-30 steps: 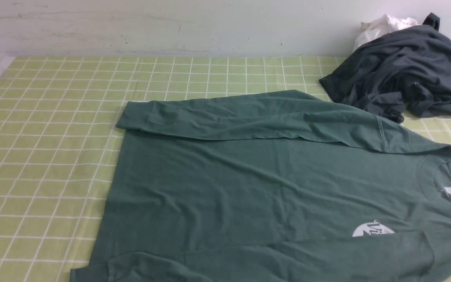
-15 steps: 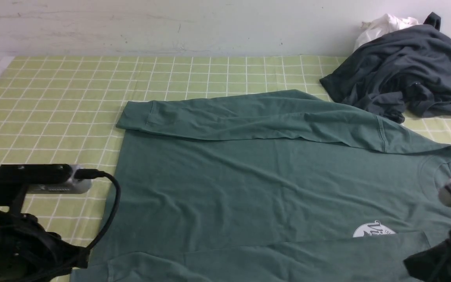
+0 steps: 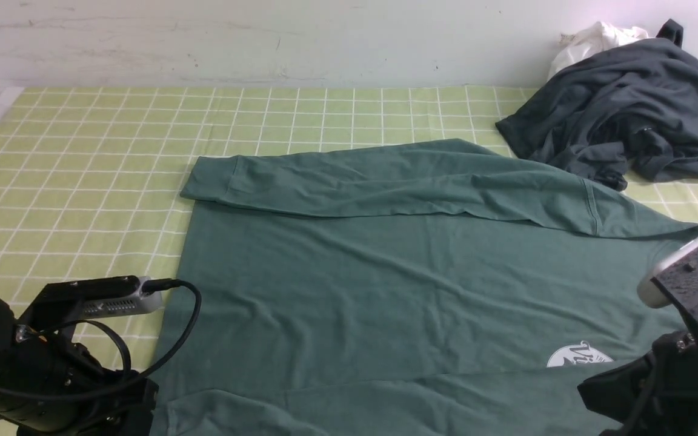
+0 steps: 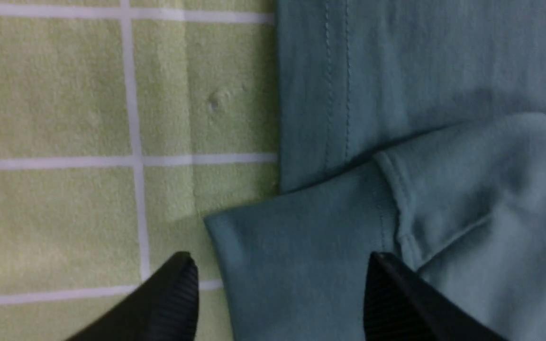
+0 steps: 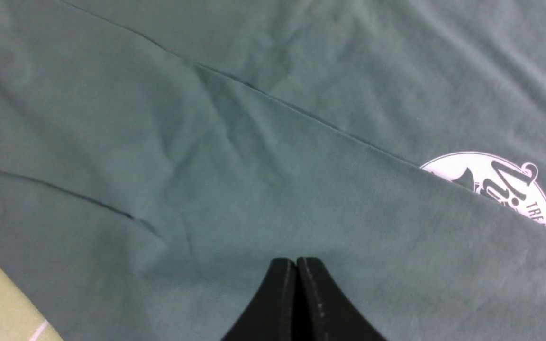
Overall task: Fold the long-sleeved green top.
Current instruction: Use the left arm to clamp the cuff closest to it, then use the left arm to drag and place the cuff at the centered position on the left edge of the fabric, then use the left arm to clamp the cuff farthest from it, then use the left arm to drag and drop the cuff onto the cuff closest to the left arm, then use both arms simultaneously to clamp the lower edge of the clothing fabric
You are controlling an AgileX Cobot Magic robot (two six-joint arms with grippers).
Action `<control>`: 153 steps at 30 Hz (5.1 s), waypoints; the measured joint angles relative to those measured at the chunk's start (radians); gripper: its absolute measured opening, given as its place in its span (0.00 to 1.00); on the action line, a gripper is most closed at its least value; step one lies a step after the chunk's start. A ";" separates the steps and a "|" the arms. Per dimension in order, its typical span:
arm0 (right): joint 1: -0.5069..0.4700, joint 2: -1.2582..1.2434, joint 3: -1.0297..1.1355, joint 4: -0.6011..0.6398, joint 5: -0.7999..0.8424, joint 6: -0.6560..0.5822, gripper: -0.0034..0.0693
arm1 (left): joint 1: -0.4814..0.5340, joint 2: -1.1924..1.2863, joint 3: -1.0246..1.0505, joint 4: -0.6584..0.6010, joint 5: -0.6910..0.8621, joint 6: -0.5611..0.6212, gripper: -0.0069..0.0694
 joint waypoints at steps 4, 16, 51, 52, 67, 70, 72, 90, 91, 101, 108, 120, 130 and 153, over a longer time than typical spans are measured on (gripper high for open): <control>0.000 0.000 0.000 0.011 -0.001 0.000 0.03 | 0.000 0.028 0.000 -0.016 -0.050 0.001 0.57; 0.000 0.000 0.000 0.013 -0.009 0.004 0.03 | 0.000 0.032 0.000 -0.078 -0.050 0.028 0.14; 0.000 0.000 0.000 0.013 -0.011 0.007 0.03 | 0.004 -0.083 -0.009 -0.045 -0.004 0.061 0.13; 0.000 0.000 0.000 0.013 -0.011 0.007 0.03 | 0.004 -0.083 -0.009 -0.045 -0.003 0.063 0.13; 0.000 0.000 0.000 0.011 -0.011 0.007 0.03 | 0.004 -0.057 -0.420 -0.052 0.084 0.192 0.13; 0.000 0.000 0.000 0.010 -0.011 0.007 0.03 | 0.004 0.142 -0.584 -0.044 0.111 0.192 0.13; 0.000 0.000 0.000 0.010 -0.011 0.007 0.03 | 0.004 0.235 -0.675 -0.029 0.126 0.192 0.13; 0.000 0.010 0.000 0.008 -0.031 -0.037 0.03 | 0.004 1.031 -1.754 0.247 0.579 -0.106 0.57; 0.000 0.013 0.000 0.008 -0.031 -0.037 0.03 | 0.004 1.044 -1.765 0.241 0.577 -0.109 0.58; 0.000 0.020 0.000 0.008 -0.038 -0.037 0.03 | 0.004 1.088 -1.775 0.187 0.525 -0.121 0.40; 0.000 0.020 0.000 0.009 -0.037 -0.037 0.03 | 0.003 1.086 -1.817 0.182 0.603 -0.122 0.11; 0.000 0.020 0.000 0.009 -0.011 -0.038 0.03 | -0.052 0.601 -1.407 0.152 0.601 -0.059 0.09; 0.000 0.020 0.000 0.057 -0.003 -0.040 0.03 | -0.077 0.310 -0.760 0.199 0.542 -0.044 0.09; 0.000 -0.005 0.000 0.102 0.061 -0.122 0.03 | -0.300 -0.096 -0.135 0.157 0.438 0.372 0.47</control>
